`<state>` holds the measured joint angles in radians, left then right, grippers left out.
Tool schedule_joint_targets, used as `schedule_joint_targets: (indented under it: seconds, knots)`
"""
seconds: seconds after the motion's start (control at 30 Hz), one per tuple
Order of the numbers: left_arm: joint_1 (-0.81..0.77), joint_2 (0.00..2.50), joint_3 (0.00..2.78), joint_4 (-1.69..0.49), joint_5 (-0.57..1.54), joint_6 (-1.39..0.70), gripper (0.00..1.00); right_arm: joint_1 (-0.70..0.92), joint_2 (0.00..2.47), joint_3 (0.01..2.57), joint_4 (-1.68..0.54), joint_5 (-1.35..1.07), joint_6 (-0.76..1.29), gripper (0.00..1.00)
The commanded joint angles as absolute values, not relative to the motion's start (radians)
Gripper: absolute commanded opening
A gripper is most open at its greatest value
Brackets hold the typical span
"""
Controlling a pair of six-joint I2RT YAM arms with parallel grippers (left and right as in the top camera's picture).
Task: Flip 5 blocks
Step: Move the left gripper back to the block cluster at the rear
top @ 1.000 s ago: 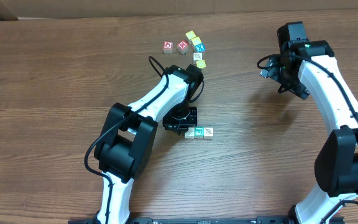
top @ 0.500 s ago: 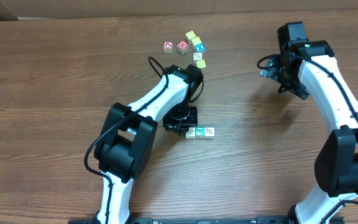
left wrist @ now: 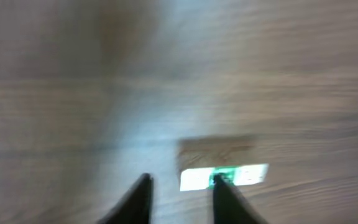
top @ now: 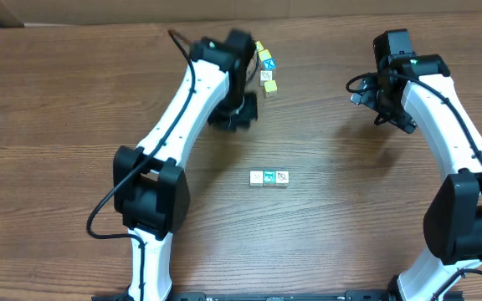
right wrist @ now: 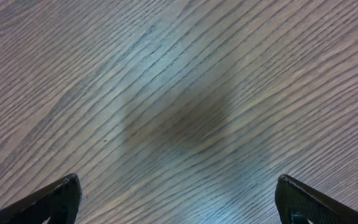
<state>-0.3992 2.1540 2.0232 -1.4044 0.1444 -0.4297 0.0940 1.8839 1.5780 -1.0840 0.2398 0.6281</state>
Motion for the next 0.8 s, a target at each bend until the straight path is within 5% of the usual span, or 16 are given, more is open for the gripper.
schedule_joint_targets:
  seconds: [0.0, 0.17, 0.77]
  knots:
    - [-0.410, 2.128, 2.161, -1.363, 0.158, -0.393, 0.57, 0.096, 1.861, 1.583, -1.078, 0.245, 0.628, 1.00]
    - [-0.431, 2.135, 2.173, -1.241, 0.119, -0.435, 0.73, 0.096, 1.861, 1.583, -1.078, 0.245, 0.628, 1.00]
    - [-0.498, 2.413, 2.161, -0.859, -0.089, -0.637, 0.68, 0.096, 1.861, 1.583, -1.078, 0.245, 0.628, 1.00]
